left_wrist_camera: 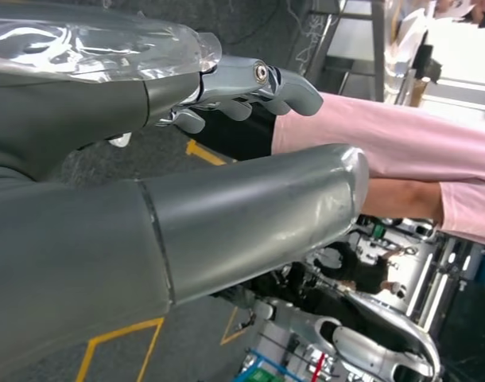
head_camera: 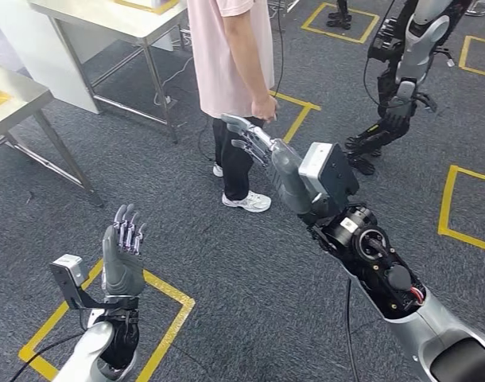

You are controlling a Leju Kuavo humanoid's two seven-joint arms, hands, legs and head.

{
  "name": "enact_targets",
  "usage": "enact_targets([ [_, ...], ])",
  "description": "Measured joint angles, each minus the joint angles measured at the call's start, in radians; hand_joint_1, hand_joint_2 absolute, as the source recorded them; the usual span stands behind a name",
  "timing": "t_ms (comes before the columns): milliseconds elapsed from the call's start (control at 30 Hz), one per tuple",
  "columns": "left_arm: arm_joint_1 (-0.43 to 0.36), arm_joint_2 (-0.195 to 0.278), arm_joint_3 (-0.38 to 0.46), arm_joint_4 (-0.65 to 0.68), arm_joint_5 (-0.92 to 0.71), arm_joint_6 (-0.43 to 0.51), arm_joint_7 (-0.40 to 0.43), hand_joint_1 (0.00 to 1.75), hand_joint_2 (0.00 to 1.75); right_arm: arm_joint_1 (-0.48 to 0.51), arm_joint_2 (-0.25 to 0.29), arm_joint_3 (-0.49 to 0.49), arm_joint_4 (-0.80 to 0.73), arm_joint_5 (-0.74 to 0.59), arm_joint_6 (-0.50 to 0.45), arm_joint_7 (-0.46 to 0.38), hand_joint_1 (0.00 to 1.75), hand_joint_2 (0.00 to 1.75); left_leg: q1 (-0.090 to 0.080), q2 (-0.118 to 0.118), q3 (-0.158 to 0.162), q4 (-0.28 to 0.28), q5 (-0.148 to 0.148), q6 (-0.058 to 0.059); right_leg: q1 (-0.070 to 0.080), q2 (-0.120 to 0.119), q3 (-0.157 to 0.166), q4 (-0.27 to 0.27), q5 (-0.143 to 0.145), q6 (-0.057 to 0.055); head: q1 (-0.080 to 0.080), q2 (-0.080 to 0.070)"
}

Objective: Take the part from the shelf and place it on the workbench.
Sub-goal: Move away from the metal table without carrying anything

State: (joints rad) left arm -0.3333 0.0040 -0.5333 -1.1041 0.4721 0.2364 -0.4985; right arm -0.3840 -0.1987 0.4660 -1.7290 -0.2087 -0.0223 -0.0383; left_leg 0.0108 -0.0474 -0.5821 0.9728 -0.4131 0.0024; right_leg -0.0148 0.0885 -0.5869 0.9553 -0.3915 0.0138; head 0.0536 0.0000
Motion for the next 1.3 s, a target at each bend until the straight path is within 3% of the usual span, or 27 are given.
enact_targets([
  [100,0.003,0.001,0.0,-0.005,-0.001,0.001,0.0,0.0,0.0,-0.005,0.0,0.003,0.01,0.0,0.004,-0.005,0.0,0.0,-0.003,0.018,0.004,-0.012,0.004,0.014,-0.002,0.015,-0.008,0.0,0.002,0.018,0.001,0.0],
  [167,0.003,0.0,0.0,-0.01,-0.003,-0.001,-0.001,0.0,0.0,-0.01,0.0,0.005,0.015,0.0,0.006,-0.009,0.0,0.0,-0.001,0.035,0.008,-0.019,0.008,0.027,-0.001,-0.021,-0.026,0.039,-0.024,0.028,0.007,0.0],
  [233,0.006,-0.001,0.0,-0.012,-0.004,-0.005,-0.003,0.0,0.0,-0.017,0.0,0.006,0.019,0.0,0.007,-0.011,0.0,0.0,-0.002,0.052,0.009,-0.022,0.008,0.034,-0.001,-0.066,-0.08,0.16,-0.089,0.035,0.016,0.0],
  [267,0.007,0.0,0.0,-0.012,-0.005,-0.007,-0.004,0.0,0.0,-0.019,0.0,0.007,0.021,0.0,0.007,-0.011,0.0,0.0,-0.003,0.062,0.009,-0.022,0.007,0.036,-0.003,-0.074,-0.113,0.233,-0.12,0.038,0.019,0.0],
  [300,0.009,0.0,0.0,-0.012,-0.006,-0.009,-0.006,0.0,0.0,-0.019,0.0,0.007,0.024,0.0,0.007,-0.011,0.0,0.0,-0.003,0.071,0.009,-0.022,0.007,0.036,-0.004,-0.077,-0.137,0.286,-0.138,0.041,0.022,0.0],
  [333,0.01,0.0,0.0,-0.012,-0.006,-0.01,-0.007,0.0,0.0,-0.019,0.0,0.009,0.027,0.0,0.007,-0.011,0.0,0.0,-0.004,0.081,0.01,-0.021,0.006,0.036,-0.004,-0.079,-0.144,0.302,-0.136,0.041,0.024,0.0],
  [367,0.01,0.0,0.0,-0.012,-0.007,-0.011,-0.008,0.0,0.0,-0.019,0.0,0.01,0.03,0.0,0.007,-0.011,0.0,0.0,-0.004,0.09,0.011,-0.021,0.005,0.035,-0.004,-0.082,-0.13,0.277,-0.116,0.041,0.027,0.0],
  [400,0.01,-0.001,0.0,-0.013,-0.007,-0.011,-0.008,0.0,0.0,-0.02,0.0,0.011,0.031,0.0,0.007,-0.011,0.0,0.0,-0.004,0.099,0.013,-0.02,0.003,0.033,-0.004,-0.09,-0.097,0.216,-0.082,0.038,0.03,0.0],
  [467,0.008,-0.002,0.0,-0.013,-0.007,-0.012,-0.01,0.0,0.0,-0.023,0.0,0.012,0.034,0.0,0.007,-0.012,0.0,0.0,-0.008,0.115,0.017,-0.018,-0.002,0.026,0.003,-0.133,-0.023,0.073,-0.029,0.03,0.036,0.0],
  [533,0.006,-0.002,0.0,-0.013,-0.008,-0.014,-0.011,0.0,0.0,-0.026,0.0,0.013,0.036,0.0,0.006,-0.014,0.0,0.0,-0.015,0.132,0.02,-0.016,-0.006,0.018,0.012,-0.156,0.006,0.008,-0.015,0.019,0.034,0.0],
  [600,0.004,-0.004,0.0,-0.013,-0.009,-0.018,-0.012,0.0,0.0,-0.024,0.0,0.013,0.037,0.0,0.004,-0.014,0.0,0.0,-0.016,0.148,0.022,-0.017,-0.008,0.009,0.013,-0.133,0.005,0.004,-0.012,0.008,0.026,0.0],
  [667,0.001,-0.005,0.0,-0.014,-0.011,-0.021,-0.012,0.0,0.0,-0.024,0.0,0.012,0.037,0.0,0.0,-0.015,0.0,0.0,-0.011,0.119,0.012,0.014,-0.034,-0.003,0.009,-0.111,0.006,-0.001,-0.006,-0.004,0.018,0.0],
  [733,0.0,-0.005,0.0,-0.015,-0.013,-0.022,-0.012,0.0,0.0,-0.022,0.0,0.012,0.037,0.0,-0.004,-0.014,0.0,0.0,-0.006,0.069,-0.039,0.128,-0.095,-0.01,0.006,-0.09,0.005,-0.004,-0.001,-0.013,0.01,0.0],
  [800,0.004,-0.002,0.0,-0.016,-0.014,-0.022,-0.012,0.0,0.0,-0.017,0.0,0.013,0.037,0.001,-0.007,-0.012,0.0,0.0,-0.006,0.054,-0.108,0.264,-0.147,-0.012,0.006,-0.067,0.002,-0.004,0.0,-0.017,0.005,0.0],
  [833,0.006,-0.002,0.0,-0.016,-0.014,-0.022,-0.012,0.0,0.0,-0.014,0.0,0.013,0.037,0.001,-0.008,-0.011,0.0,0.0,-0.006,0.052,-0.126,0.291,-0.147,-0.011,0.007,-0.054,0.001,-0.004,0.001,-0.017,0.004,0.0],
  [867,0.006,-0.001,0.0,-0.016,-0.014,-0.022,-0.012,0.0,0.0,-0.012,0.0,0.013,0.037,0.001,-0.01,-0.01,0.0,0.0,-0.006,0.051,-0.123,0.278,-0.127,-0.009,0.007,-0.041,0.001,-0.003,0.001,-0.018,0.003,0.0],
  [900,0.006,-0.001,0.0,-0.016,-0.015,-0.022,-0.011,0.0,0.0,-0.011,0.0,0.013,0.037,0.001,-0.01,-0.009,0.0,0.0,-0.006,0.047,-0.1,0.224,-0.092,-0.006,0.007,-0.027,0.002,-0.003,0.001,-0.017,0.002,0.0],
  [967,0.005,-0.001,0.0,-0.016,-0.017,-0.022,-0.009,0.0,0.0,-0.01,0.0,0.012,0.037,0.002,-0.011,-0.007,0.0,0.0,-0.005,0.015,-0.031,0.074,-0.021,0.003,0.008,-0.004,0.001,0.0,0.002,-0.014,0.0,0.0],
  [1033,0.004,-0.002,0.0,-0.016,-0.019,-0.023,-0.006,0.0,0.0,-0.007,0.0,0.012,0.036,0.002,-0.012,-0.006,0.0,0.0,-0.006,-0.006,0.005,-0.007,0.003,0.009,0.006,0.015,-0.004,0.001,0.003,-0.005,0.0,0.0],
  [1100,0.004,-0.003,0.0,-0.017,-0.02,-0.027,-0.004,0.0,0.0,0.0,0.0,0.01,0.036,0.004,-0.012,-0.005,0.0,0.0,-0.007,0.008,0.009,-0.019,0.004,0.014,0.004,0.033,-0.008,-0.003,0.006,0.009,0.0,0.0],
  [1133,0.003,-0.005,0.0,-0.018,-0.02,-0.029,-0.003,0.0,0.0,0.004,0.0,0.007,0.035,0.005,-0.013,-0.005,0.0,0.0,-0.006,0.017,0.013,-0.024,0.007,0.019,0.004,0.029,-0.01,-0.001,0.004,0.014,0.0,0.0],
  [1200,0.001,-0.011,0.0,-0.018,-0.021,-0.031,-0.002,0.0,0.0,0.01,-0.001,0.002,0.033,0.006,-0.014,-0.003,0.0,0.0,-0.001,0.037,0.021,-0.038,0.012,0.029,0.007,-0.011,-0.032,0.052,-0.03,0.024,0.008,0.0],
  [1267,0.002,-0.013,0.0,-0.019,-0.022,-0.032,-0.001,0.0,0.0,0.014,-0.001,-0.002,0.031,0.006,-0.016,-0.002,0.0,0.0,-0.002,0.056,0.025,-0.042,0.011,0.035,0.004,-0.06,-0.093,0.188,-0.1,0.033,0.018,0.0],
  [1300,0.003,-0.013,0.0,-0.019,-0.022,-0.032,0.0,0.0,0.0,0.017,-0.001,-0.004,0.031,0.006,-0.017,-0.002,0.0,0.0,-0.003,0.067,0.025,-0.041,0.011,0.035,0.001,-0.071,-0.126,0.256,-0.128,0.038,0.021,0.0],
])
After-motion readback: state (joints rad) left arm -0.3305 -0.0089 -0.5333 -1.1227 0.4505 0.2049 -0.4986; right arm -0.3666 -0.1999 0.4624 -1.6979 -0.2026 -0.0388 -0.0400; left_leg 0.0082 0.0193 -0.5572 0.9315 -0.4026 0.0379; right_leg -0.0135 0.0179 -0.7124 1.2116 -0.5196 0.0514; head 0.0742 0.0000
